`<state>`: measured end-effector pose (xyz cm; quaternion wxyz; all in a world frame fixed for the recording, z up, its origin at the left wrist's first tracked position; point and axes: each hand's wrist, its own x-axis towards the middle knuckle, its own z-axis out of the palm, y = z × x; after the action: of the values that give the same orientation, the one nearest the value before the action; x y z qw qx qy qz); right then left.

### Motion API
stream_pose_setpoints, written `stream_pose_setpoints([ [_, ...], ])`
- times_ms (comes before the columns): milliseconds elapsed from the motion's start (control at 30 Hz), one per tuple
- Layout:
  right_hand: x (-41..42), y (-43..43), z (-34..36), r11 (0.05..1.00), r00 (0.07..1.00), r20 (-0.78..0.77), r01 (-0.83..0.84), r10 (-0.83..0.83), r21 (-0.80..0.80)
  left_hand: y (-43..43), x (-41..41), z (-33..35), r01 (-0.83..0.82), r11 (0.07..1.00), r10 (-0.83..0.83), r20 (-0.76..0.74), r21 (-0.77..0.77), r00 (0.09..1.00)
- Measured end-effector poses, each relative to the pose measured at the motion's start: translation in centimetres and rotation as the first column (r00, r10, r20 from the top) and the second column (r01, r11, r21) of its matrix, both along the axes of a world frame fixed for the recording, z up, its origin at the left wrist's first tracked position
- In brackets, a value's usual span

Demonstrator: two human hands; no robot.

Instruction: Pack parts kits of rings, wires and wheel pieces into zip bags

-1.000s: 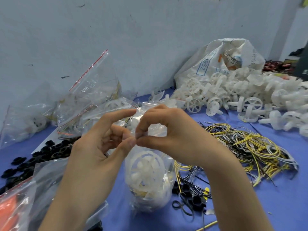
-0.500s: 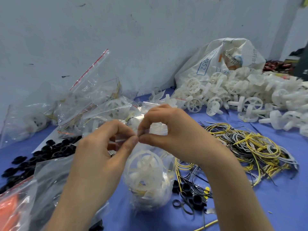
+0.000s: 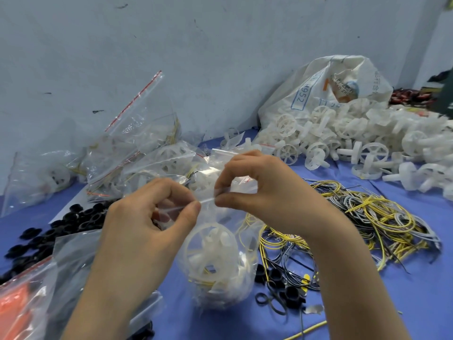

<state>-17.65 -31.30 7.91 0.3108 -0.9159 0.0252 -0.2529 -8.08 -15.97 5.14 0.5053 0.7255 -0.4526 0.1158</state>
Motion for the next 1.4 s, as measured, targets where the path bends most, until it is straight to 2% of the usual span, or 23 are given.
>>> stream_pose_setpoints([
  [200, 0.1, 0.6, 0.2, 0.997, 0.999, -0.019, -0.028, 0.027, -0.070, -0.3, -0.2, 0.0, 0.071, 0.997, -0.071, -0.004, 0.023, 0.997],
  [500, -0.1, 0.5, 0.3, 0.999, 0.999, -0.020, -0.043, 0.042, -0.020, -0.1, -0.3, 0.0, 0.098, 0.995, -0.096, -0.071, 0.029, 0.993],
  [667, -0.3, 0.6, 0.4, 0.997, 0.997, -0.005, -0.081, 0.081, -0.021, -0.2, -0.4, 0.0, 0.130, 0.991, -0.130, -0.011, 0.022, 0.991],
  [900, -0.9, -0.1, 0.5, 0.999, 0.998, -0.062, 0.021, -0.023, -0.039, -0.1, -0.5, 0.2, 0.077, 0.996, -0.079, 0.059, 0.039, 0.995],
  [1033, -0.9, 0.1, 0.5, 0.993, 0.997, -0.048, 0.056, -0.061, -0.102, -0.4, -0.5, 0.2, 0.039, 0.998, -0.047, 0.155, 0.058, 0.987],
  [1133, -0.7, 0.4, 0.5, 0.995, 0.996, -0.054, 0.068, -0.072, -0.079, -0.4, -0.4, 0.1, 0.020, 0.999, -0.029, 0.205, 0.046, 0.978],
  [1233, -1.0, 0.0, 0.6, 0.994, 0.993, -0.054, 0.100, -0.102, -0.034, -0.3, -0.2, 0.0, 0.011, 0.999, -0.019, 0.197, 0.043, 0.980],
  [1400, -0.9, 0.2, 0.4, 0.989, 0.991, -0.060, 0.110, -0.116, -0.093, -0.1, 0.0, 0.1, -0.021, 0.995, 0.001, 0.208, 0.093, 0.978],
])
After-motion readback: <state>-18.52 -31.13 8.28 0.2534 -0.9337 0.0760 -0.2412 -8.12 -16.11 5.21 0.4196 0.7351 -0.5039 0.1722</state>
